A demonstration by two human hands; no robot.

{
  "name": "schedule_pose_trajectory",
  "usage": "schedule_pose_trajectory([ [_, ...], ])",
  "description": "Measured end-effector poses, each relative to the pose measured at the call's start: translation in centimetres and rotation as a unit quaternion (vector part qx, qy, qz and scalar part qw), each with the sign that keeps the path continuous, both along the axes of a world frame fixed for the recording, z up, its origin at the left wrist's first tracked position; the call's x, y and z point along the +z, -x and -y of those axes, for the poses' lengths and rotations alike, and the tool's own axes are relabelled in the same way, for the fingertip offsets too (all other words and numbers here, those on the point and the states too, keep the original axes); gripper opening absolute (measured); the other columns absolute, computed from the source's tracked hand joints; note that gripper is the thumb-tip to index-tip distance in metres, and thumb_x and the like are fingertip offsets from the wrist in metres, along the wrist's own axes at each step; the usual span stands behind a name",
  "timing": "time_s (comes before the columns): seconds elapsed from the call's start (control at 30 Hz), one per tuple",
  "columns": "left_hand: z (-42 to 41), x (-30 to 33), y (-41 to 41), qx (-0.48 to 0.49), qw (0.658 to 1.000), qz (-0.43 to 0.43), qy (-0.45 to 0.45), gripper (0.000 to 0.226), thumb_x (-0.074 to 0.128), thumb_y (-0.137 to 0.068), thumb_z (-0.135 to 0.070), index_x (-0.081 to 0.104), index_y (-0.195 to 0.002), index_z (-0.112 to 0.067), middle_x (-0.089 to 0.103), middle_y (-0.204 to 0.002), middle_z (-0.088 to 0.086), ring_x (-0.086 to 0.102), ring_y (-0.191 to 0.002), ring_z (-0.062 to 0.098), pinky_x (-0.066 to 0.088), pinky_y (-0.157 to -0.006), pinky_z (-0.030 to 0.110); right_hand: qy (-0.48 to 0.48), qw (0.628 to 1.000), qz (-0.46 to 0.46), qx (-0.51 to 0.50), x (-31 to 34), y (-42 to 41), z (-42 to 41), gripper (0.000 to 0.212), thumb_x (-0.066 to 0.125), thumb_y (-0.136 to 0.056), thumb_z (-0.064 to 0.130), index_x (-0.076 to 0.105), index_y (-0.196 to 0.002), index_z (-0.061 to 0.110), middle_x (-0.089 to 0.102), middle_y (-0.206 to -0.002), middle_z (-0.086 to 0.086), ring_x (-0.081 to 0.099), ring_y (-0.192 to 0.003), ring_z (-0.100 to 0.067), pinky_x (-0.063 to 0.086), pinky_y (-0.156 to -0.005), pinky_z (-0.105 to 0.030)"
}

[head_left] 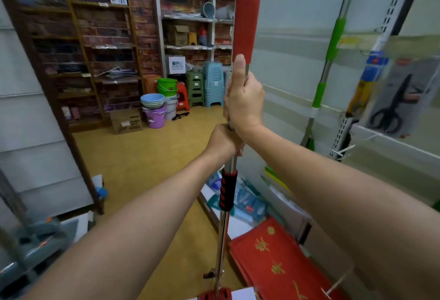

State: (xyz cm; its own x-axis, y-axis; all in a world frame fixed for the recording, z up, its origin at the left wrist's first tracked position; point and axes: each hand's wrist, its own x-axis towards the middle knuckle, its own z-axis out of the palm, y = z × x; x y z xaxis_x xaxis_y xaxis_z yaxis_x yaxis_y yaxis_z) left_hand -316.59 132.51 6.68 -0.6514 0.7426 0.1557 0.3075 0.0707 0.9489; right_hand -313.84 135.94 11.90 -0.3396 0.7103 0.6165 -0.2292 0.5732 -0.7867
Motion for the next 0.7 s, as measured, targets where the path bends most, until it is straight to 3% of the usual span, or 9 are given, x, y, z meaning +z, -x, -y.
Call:
schedule_pose_trajectory([
  [0.33, -8.9, -0.1, 16.4, -0.007, 1.000, 0.021, 0.008, 0.032, 0.042, -0.083, 0.011, 0.048, -0.056, -0.006, 0.043, -0.048, 0.011, 0.038, -0.028, 0.007, 0.035, -0.035, 0.016, -0.004, 1.000, 0.014, -0.006, -0.2, 17.0, -9.3, 0.055, 0.028, -0.077, 0.077, 0.042, -0.061, 0.026, 0.050, -0.058, 0.002, 0.057, -0.060, -0.025, 0.051, -0.062, -0.048],
  [0.53, -14.1, 0.8, 25.0, -0.041, 0.999, 0.023, -0.004, 0.034, 0.042, -0.083, 0.010, 0.046, -0.054, -0.006, 0.043, -0.048, 0.010, 0.037, -0.026, 0.006, 0.035, -0.034, 0.014, -0.015, 0.999, 0.020, -0.031, 0.9, 25.4, -14.6, 0.046, 0.034, -0.097, 0.054, 0.040, -0.063, 0.022, 0.047, -0.058, 0.003, 0.051, -0.056, -0.018, 0.044, -0.056, -0.032],
  [0.7, -18.6, 0.6, 32.1, -0.091, 0.995, 0.032, -0.003, 0.035, 0.041, -0.085, 0.010, 0.044, -0.054, -0.007, 0.041, -0.045, 0.008, 0.036, -0.027, 0.010, 0.035, -0.036, 0.017, -0.020, 0.996, 0.025, -0.084, 0.5, 32.3, -18.8, 0.048, 0.033, -0.096, 0.056, 0.043, -0.065, 0.021, 0.049, -0.060, 0.001, 0.053, -0.057, -0.019, 0.048, -0.057, -0.040],
])
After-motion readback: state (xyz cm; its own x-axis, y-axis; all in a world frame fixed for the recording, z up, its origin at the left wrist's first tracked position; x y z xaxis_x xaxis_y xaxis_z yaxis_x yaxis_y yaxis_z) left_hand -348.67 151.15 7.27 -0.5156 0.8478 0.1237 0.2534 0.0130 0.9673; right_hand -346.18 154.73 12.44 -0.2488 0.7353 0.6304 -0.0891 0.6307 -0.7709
